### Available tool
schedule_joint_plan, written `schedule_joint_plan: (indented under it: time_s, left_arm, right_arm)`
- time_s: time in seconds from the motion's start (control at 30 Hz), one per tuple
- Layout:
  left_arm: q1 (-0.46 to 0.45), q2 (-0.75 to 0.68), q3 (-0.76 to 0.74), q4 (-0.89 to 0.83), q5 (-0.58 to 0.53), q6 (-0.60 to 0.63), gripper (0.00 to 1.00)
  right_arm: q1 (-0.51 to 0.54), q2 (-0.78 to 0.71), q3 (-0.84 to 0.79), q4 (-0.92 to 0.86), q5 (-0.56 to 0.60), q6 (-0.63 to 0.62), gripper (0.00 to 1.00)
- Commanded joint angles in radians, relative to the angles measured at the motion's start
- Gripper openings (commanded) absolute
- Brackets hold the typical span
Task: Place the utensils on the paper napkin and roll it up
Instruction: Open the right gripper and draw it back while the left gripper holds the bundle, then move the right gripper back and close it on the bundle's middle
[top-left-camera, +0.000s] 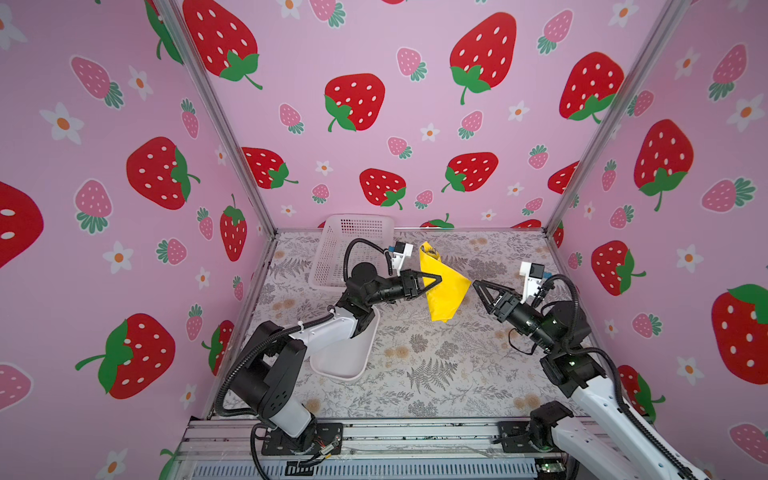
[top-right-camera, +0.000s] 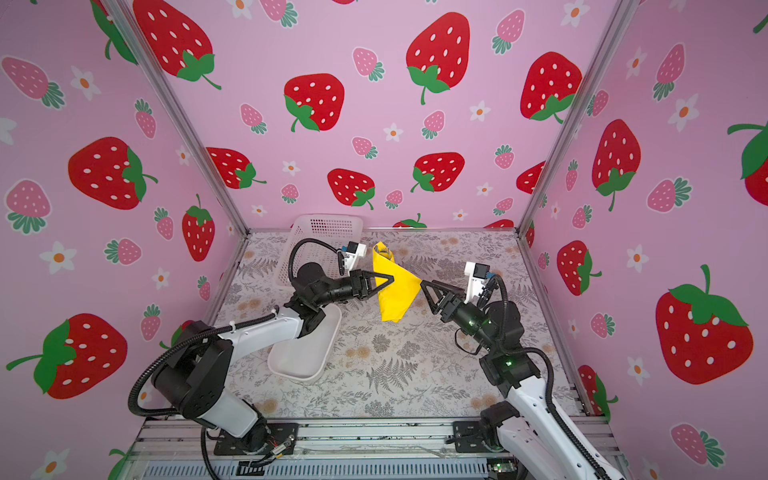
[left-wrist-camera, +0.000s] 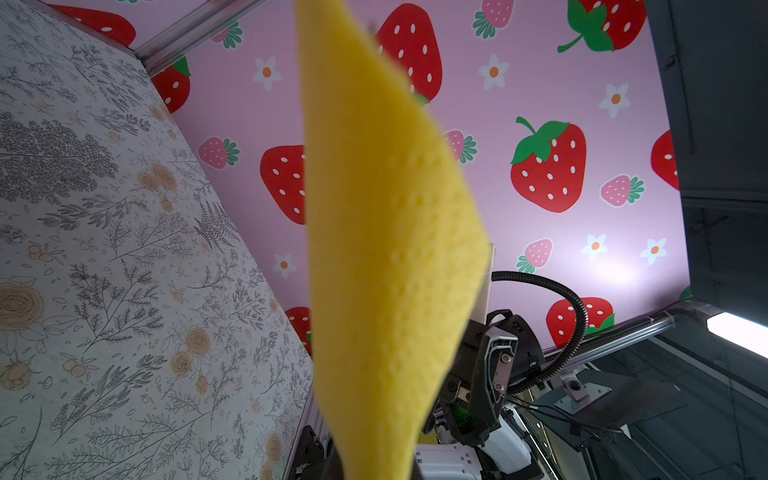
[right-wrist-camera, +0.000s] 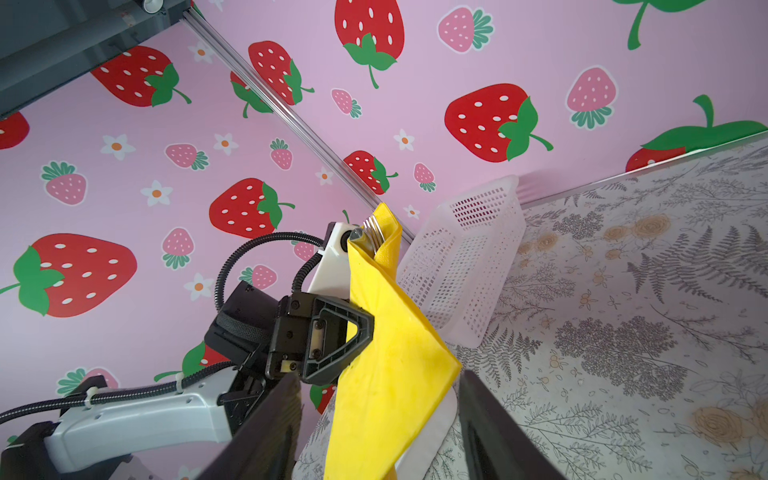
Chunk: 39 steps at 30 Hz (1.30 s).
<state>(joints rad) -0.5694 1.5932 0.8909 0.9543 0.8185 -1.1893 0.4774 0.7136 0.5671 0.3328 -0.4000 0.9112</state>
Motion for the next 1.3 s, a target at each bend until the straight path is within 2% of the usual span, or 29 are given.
schedule_joint_plan:
  time_s: [0.0, 0.13, 0.2, 0.43, 0.53, 0.63, 1.27]
  left_arm:
    - [0.003, -0.039, -0.002, 0.003, -0.005, 0.027, 0.07]
    - [0.005, -0.049, 0.000, -0.032, -0.009, 0.054, 0.07]
    - [0.004, -0.052, 0.002, -0.046, -0.007, 0.065, 0.07]
    - [0.004, -0.052, 0.013, -0.055, -0.007, 0.069, 0.07]
    - [0.004, -0.054, 0.014, -0.055, -0.007, 0.069, 0.07]
    - [0.004, -0.056, 0.016, -0.054, -0.005, 0.068, 0.07]
    - [0.003, -0.054, 0.016, 0.007, 0.019, 0.019, 0.07]
  right_arm:
    - [-0.003, -0.007, 0.061, -0.034, -0.067, -0.037, 0.59]
    - [0.012, 0.047, 0.128, -0.114, -0.140, -0.062, 0.52]
    - [0.037, 0.072, 0.157, -0.150, -0.137, -0.083, 0.49]
    - [0.189, 0.181, 0.277, -0.312, 0.006, -0.199, 0.44]
    - [0.222, 0.234, 0.314, -0.367, 0.065, -0.222, 0.43]
    - [0.238, 0.254, 0.328, -0.395, 0.103, -0.233, 0.43]
    - [0.252, 0.326, 0.341, -0.403, 0.142, -0.236, 0.42]
